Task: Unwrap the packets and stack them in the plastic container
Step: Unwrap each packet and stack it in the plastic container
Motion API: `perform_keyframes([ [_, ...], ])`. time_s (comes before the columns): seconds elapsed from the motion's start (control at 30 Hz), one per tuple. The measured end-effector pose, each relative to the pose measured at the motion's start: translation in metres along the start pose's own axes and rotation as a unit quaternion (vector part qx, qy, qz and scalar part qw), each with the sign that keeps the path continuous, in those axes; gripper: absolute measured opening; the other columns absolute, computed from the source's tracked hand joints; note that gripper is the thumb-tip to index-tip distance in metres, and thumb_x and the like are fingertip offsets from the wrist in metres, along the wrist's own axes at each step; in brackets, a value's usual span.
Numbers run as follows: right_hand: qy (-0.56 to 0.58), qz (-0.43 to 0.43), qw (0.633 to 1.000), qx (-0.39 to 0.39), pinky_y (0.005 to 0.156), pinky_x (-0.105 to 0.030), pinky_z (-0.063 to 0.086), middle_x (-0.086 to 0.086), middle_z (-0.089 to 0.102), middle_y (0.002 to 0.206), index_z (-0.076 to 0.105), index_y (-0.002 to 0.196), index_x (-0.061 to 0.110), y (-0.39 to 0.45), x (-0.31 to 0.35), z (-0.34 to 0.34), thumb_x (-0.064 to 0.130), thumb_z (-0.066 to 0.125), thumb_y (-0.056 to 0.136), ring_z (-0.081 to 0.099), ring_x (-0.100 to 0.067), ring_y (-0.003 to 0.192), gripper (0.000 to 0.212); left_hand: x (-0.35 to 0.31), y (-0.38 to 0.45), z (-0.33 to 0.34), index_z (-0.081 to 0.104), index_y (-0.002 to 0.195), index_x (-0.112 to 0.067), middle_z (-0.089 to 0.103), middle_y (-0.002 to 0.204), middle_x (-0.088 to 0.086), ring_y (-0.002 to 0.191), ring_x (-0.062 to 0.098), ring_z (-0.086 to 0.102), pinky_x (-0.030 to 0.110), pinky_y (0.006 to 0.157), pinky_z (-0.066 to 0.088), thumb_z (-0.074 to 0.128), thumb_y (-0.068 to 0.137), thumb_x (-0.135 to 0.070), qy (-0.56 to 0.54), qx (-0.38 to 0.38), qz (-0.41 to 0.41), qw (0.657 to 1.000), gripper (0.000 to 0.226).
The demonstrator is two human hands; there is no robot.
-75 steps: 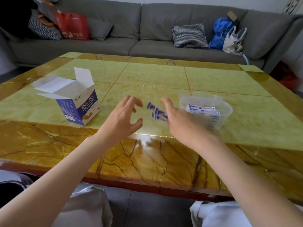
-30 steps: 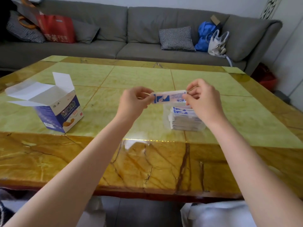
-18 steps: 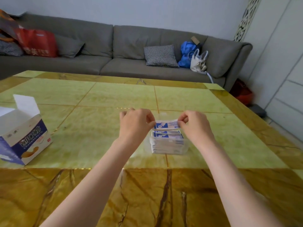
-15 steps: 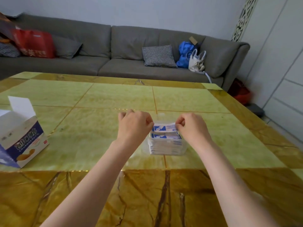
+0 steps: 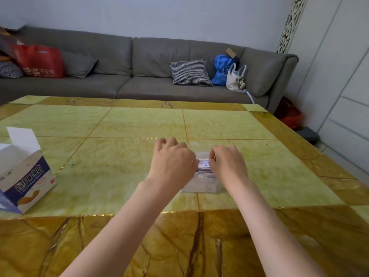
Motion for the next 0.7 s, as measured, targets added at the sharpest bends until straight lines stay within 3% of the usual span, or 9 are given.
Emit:
perform_keyframes([
  [0.13, -0.002, -0.001, 1.000, -0.008, 0.076, -0.032, 0.037, -0.009, 0.066, 0.096, 0.062, 0.096, 0.010, 0.000, 0.001, -0.001, 0.003, 0.045, 0.089, 0.049, -0.028, 0.101, 0.020, -0.008, -0.011, 0.013, 0.066, 0.108, -0.024, 0.060, 0.117, -0.007, 0.116, 0.018, 0.043, 0.035, 0.107, 0.017, 0.031, 0.096, -0.046, -0.017, 0.085, 0.019, 0.996, 0.043],
  [0.33, -0.020, 0.001, 1.000, -0.020, 0.079, -0.032, 0.038, -0.008, 0.066, 0.097, 0.062, 0.095, 0.011, 0.001, 0.001, 0.001, 0.004, 0.044, 0.089, 0.049, -0.028, 0.102, 0.020, -0.006, -0.017, 0.013, 0.066, 0.099, -0.026, 0.060, 0.106, -0.008, 0.103, 0.018, 0.049, 0.029, 0.098, 0.022, 0.034, 0.095, -0.039, -0.073, 0.084, 0.033, 0.993, 0.035],
  [0.43, -0.012, 0.006, 0.999, -0.030, 0.070, -0.031, 0.036, -0.011, 0.065, 0.095, 0.062, 0.094, 0.009, 0.000, 0.003, -0.006, 0.003, 0.045, 0.090, 0.053, -0.030, 0.095, 0.018, -0.002, -0.016, 0.005, 0.063, 0.110, -0.027, 0.061, 0.111, -0.006, 0.105, 0.017, 0.054, 0.029, 0.096, 0.029, 0.039, 0.095, -0.039, -0.113, 0.051, 0.025, 0.992, 0.031],
  [0.5, 0.045, 0.022, 0.998, -0.032, 0.060, -0.030, 0.035, -0.013, 0.062, 0.083, 0.060, 0.081, 0.006, 0.002, 0.002, -0.017, 0.004, 0.044, 0.089, 0.054, -0.030, 0.078, 0.018, 0.003, -0.010, -0.008, 0.063, 0.111, -0.018, 0.064, 0.109, 0.000, 0.101, 0.019, 0.058, 0.030, 0.088, 0.040, 0.040, 0.095, -0.036, -0.196, 0.031, -0.020, 0.980, 0.033],
  [0.57, 0.112, 0.036, 0.993, -0.004, 0.058, -0.030, 0.033, -0.013, 0.053, 0.069, 0.050, 0.063, 0.006, 0.006, 0.002, -0.028, 0.010, 0.042, 0.092, 0.050, -0.030, 0.070, 0.030, 0.008, 0.003, -0.019, 0.062, 0.112, -0.006, 0.065, 0.107, 0.010, 0.099, 0.026, 0.060, 0.033, 0.085, 0.045, 0.037, 0.096, -0.040, -0.297, 0.078, -0.101, 0.946, 0.045],
  [0.6, 0.130, 0.041, 0.990, 0.024, 0.061, -0.029, 0.033, -0.012, 0.052, 0.069, 0.049, 0.063, 0.007, 0.007, 0.002, -0.032, 0.015, 0.040, 0.094, 0.051, -0.032, 0.073, 0.033, 0.010, 0.010, -0.023, 0.058, 0.116, -0.002, 0.063, 0.111, 0.014, 0.101, 0.029, 0.060, 0.035, 0.090, 0.045, 0.034, 0.095, -0.046, -0.337, 0.120, -0.144, 0.923, 0.054],
  [0.67, 0.140, 0.057, 0.985, 0.083, 0.070, -0.029, 0.036, -0.016, 0.060, 0.094, 0.060, 0.092, 0.001, 0.009, 0.003, -0.033, 0.025, 0.035, 0.099, 0.056, -0.035, 0.094, 0.035, 0.009, 0.021, -0.030, 0.048, 0.127, -0.001, 0.058, 0.119, 0.016, 0.107, 0.031, 0.058, 0.040, 0.099, 0.043, 0.027, 0.093, -0.055, -0.360, 0.199, -0.196, 0.890, 0.067],
  [0.7, 0.144, 0.068, 0.981, 0.110, 0.075, -0.031, 0.038, -0.019, 0.059, 0.111, 0.057, 0.110, -0.002, 0.008, 0.003, -0.031, 0.029, 0.033, 0.100, 0.055, -0.035, 0.101, 0.040, 0.007, 0.024, -0.034, 0.043, 0.131, -0.002, 0.056, 0.122, 0.017, 0.107, 0.031, 0.058, 0.040, 0.100, 0.043, 0.023, 0.093, -0.057, -0.343, 0.228, -0.201, 0.889, 0.070],
])
Point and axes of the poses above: each hand's wrist, its own y-axis towards the middle knuckle, its own z-axis out of the palm, x = y × z, the point moved 4 cm from there along y, towards the middle knuckle
